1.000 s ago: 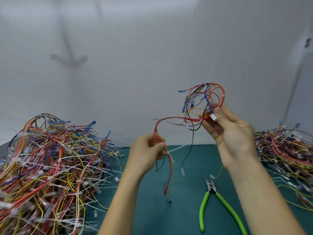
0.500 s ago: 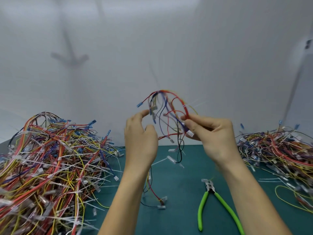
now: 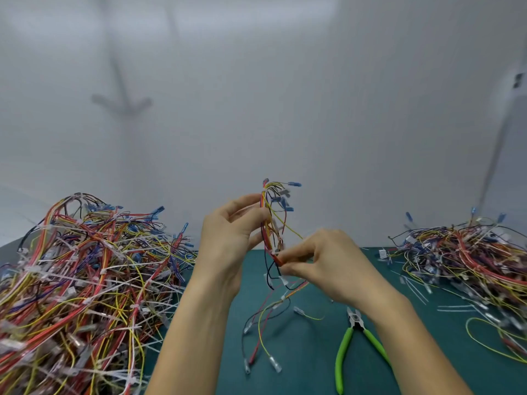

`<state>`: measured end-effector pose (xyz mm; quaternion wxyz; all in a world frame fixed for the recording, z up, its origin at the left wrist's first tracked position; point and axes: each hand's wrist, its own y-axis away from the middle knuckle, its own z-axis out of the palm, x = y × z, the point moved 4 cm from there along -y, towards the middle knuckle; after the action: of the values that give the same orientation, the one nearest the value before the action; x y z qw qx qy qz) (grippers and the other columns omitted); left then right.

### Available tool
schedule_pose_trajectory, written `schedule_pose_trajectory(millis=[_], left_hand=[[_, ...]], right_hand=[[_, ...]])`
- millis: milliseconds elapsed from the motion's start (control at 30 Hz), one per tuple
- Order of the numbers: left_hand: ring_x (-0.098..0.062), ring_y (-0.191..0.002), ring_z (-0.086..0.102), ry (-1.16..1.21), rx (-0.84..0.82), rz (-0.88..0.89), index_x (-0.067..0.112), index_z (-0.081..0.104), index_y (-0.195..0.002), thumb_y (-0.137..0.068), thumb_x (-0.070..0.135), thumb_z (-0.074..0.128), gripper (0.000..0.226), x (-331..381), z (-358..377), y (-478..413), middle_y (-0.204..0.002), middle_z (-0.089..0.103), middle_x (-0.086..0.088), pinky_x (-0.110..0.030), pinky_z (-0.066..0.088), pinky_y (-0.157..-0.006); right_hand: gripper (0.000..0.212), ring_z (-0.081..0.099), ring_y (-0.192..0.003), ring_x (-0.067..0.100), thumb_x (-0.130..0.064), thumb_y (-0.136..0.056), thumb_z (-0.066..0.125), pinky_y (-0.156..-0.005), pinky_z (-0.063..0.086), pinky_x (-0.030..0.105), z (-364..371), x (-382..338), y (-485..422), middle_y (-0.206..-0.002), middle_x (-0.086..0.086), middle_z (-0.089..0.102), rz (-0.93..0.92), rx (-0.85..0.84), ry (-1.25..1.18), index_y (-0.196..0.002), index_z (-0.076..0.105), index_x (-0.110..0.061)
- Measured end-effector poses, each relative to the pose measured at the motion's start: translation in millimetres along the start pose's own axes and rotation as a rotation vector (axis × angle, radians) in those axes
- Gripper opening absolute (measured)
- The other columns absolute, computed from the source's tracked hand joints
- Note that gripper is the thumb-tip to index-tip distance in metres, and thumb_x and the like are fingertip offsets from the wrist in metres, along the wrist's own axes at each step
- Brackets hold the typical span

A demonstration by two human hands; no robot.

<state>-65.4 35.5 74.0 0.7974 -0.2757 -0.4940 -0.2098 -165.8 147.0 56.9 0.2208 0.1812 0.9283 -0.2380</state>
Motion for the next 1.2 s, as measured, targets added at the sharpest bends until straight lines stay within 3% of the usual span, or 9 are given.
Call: schedule_pose_trajectory(millis=[133,267,433,567,667,800,1033,1133,1200], left_hand=[[-0.015,-0.068,0.063,0.005,-0.022,-0.067,0.006,0.070,-0.103,-0.085,-0.011,0.058,0.028,-4,-2,-3,-0.083,0.068,-0.004,-0.030,0.058,-0.067],[-0.016,-0.077,0.063,0.030,-0.044,-0.064,0.009,0.071,-0.100,-0.080,-0.014,0.062,0.032,-3,-7,-5,-0.088,0.064,-0.005,-0.029,0.059,-0.064],[-0.012,-0.077,0.066,-0.179,-0.115,0.068,0.012,0.070,-0.092,-0.072,-0.013,0.075,0.032,0,-6,-3,-0.085,0.071,-0.002,-0.025,0.060,-0.074],[-0.011,-0.090,0.069,-0.423,-0.204,0.233,0.010,0.071,-0.104,-0.078,-0.010,0.070,0.033,2,3,0,-0.100,0.076,0.000,-0.020,0.056,-0.080],[-0.016,-0.104,0.070,-0.270,-0.290,0.152,0.009,0.073,-0.103,-0.093,-0.005,0.054,0.025,-3,8,1,-0.107,0.075,-0.002,-0.023,0.055,-0.089],[-0.024,-0.095,0.071,-0.133,-0.298,0.099,-0.002,0.073,-0.100,-0.098,0.010,0.051,0.025,-8,9,-3,-0.103,0.075,-0.011,-0.027,0.058,-0.083],[0.003,-0.092,0.065,-0.340,-0.170,0.154,0.018,0.072,-0.089,-0.096,0.021,0.057,0.017,-6,-6,-9,-0.093,0.077,0.010,-0.022,0.046,-0.079],[0.004,-0.086,0.066,-0.374,-0.129,0.164,0.016,0.067,-0.089,-0.099,0.018,0.054,0.016,-5,-13,-12,-0.083,0.076,0.012,-0.020,0.044,-0.079],[0.003,-0.079,0.067,-0.437,-0.080,0.180,0.013,0.064,-0.090,-0.100,0.016,0.053,0.015,-7,-16,-14,-0.076,0.075,0.010,-0.021,0.047,-0.079]], right_hand=[[0.028,0.068,-0.084,-0.006,-0.054,-0.076,0.073,-0.086,0.056,0.033,-10,-3,10,-0.089,-0.018,0.076,0.044,-0.117,-0.058,-0.099,0.077,-0.038],[0.037,0.068,-0.070,-0.006,-0.074,-0.070,0.061,-0.076,0.057,0.032,-36,-11,17,-0.072,-0.023,0.072,0.031,0.083,-0.099,-0.081,0.076,-0.043],[0.024,0.064,-0.069,-0.004,-0.060,-0.080,0.064,-0.067,0.051,0.027,-46,-21,17,-0.072,-0.030,0.067,0.035,0.403,-0.145,-0.074,0.072,-0.038],[0.024,0.065,-0.068,0.002,-0.056,-0.080,0.067,-0.073,0.053,0.032,-26,-27,12,-0.078,-0.025,0.070,0.038,0.356,-0.144,-0.088,0.074,-0.035],[0.004,0.067,-0.067,0.006,-0.031,-0.087,0.072,-0.075,0.054,0.036,-20,-22,8,-0.073,-0.017,0.071,0.020,0.429,-0.194,-0.086,0.075,-0.029],[0.013,0.070,-0.064,0.007,-0.019,-0.087,0.072,-0.072,0.058,0.037,-13,-18,5,-0.070,-0.013,0.072,0.016,0.386,-0.305,-0.078,0.073,-0.028],[0.016,0.073,-0.064,0.014,-0.010,-0.094,0.063,-0.061,0.060,0.027,-10,-2,0,-0.075,0.001,0.074,0.149,0.298,-0.632,-0.083,0.073,-0.017],[0.016,0.073,-0.071,0.017,-0.018,-0.099,0.054,-0.069,0.061,0.037,-13,27,1,-0.086,0.000,0.073,0.306,0.265,-0.244,-0.092,0.069,-0.018],[0.018,0.069,-0.095,0.029,-0.025,-0.101,0.045,-0.079,0.052,0.037,-4,46,2,-0.107,0.007,0.069,0.420,0.052,0.194,-0.100,0.061,-0.016]])
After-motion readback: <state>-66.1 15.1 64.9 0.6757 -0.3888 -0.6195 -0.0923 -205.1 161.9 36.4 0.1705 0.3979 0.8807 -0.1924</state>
